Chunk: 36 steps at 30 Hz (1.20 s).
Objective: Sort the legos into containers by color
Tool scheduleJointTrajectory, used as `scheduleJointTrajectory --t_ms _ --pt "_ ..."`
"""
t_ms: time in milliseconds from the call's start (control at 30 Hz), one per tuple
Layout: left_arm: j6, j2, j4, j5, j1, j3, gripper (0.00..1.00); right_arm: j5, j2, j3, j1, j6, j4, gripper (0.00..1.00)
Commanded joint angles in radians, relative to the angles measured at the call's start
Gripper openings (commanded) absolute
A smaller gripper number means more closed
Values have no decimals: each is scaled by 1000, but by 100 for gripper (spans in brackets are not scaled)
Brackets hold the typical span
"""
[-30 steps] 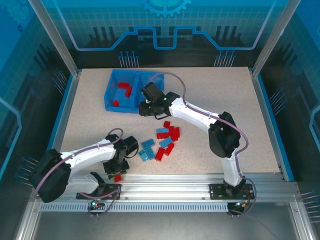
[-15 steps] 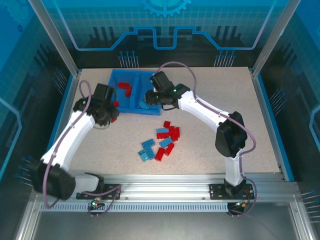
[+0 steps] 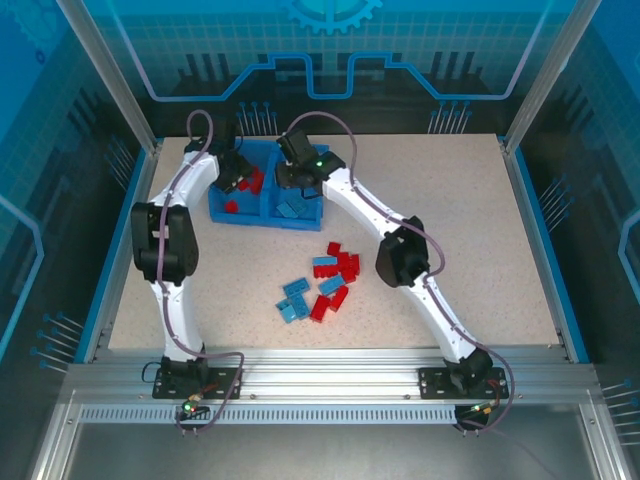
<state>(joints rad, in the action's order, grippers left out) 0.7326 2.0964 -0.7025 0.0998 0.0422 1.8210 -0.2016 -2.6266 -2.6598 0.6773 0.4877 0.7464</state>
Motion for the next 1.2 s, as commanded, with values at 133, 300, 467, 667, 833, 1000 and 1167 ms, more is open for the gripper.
scheduleJointTrajectory --t_ms 133,300,467,667,833,1000,1167 --pt "-14 -7 -6 -35 1 87 61 5 16 -22 -13 -20 36 39" --pt "-43 -95 -5 -37 14 45 60 31 83 -10 -9 -33 65 45" --pt "-84 -338 8 -44 52 -95 61 30 197 45 -10 -49 90 66" --pt "-228 -674 -15 2 173 -314 62 67 423 193 -10 -109 152 65" --pt "-269 -871 -107 84 345 -473 62 147 756 617 -29 -187 118 69" --pt "-216 -971 -151 158 550 -678 62 212 1109 1089 -36 -223 25 75" --pt "-279 -860 -68 83 663 -808 66 237 1337 1408 -41 -173 -52 85"
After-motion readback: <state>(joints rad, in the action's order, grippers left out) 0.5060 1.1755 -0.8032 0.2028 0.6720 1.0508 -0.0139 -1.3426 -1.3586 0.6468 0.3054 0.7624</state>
